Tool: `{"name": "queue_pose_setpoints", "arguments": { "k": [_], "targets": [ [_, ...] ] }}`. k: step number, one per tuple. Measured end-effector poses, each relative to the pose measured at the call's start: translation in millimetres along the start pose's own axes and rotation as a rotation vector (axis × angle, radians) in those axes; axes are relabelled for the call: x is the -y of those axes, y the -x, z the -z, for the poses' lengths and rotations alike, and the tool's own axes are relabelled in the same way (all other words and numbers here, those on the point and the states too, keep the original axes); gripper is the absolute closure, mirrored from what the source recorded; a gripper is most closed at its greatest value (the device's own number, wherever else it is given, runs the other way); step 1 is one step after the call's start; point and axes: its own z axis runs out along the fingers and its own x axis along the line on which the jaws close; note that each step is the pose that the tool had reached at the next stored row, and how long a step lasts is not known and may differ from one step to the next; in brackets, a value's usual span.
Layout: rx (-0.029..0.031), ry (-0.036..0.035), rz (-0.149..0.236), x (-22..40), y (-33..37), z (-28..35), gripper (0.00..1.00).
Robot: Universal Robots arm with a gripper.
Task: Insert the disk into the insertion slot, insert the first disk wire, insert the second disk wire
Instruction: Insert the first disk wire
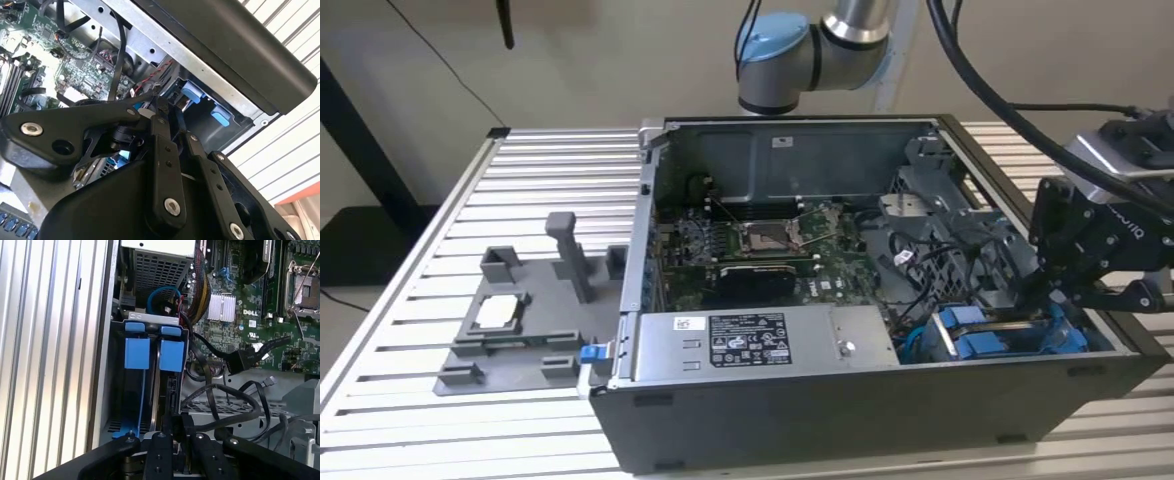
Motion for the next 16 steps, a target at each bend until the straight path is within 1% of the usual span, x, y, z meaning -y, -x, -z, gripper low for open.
{"name": "queue_pose_setpoints", "arguments": {
  "k": [9,14,16],
  "targets": [
    [0.0013,-0.0033,-0.023,-0.1,-0.5,-3.4,0.81],
    [0.002,-0.0047,-0.027,0.1,-1.1,-7.6,0.81],
    [0.0006,-0.0052,-0.029,0.1,-1.3,-9.3,0.81]
  ]
}}
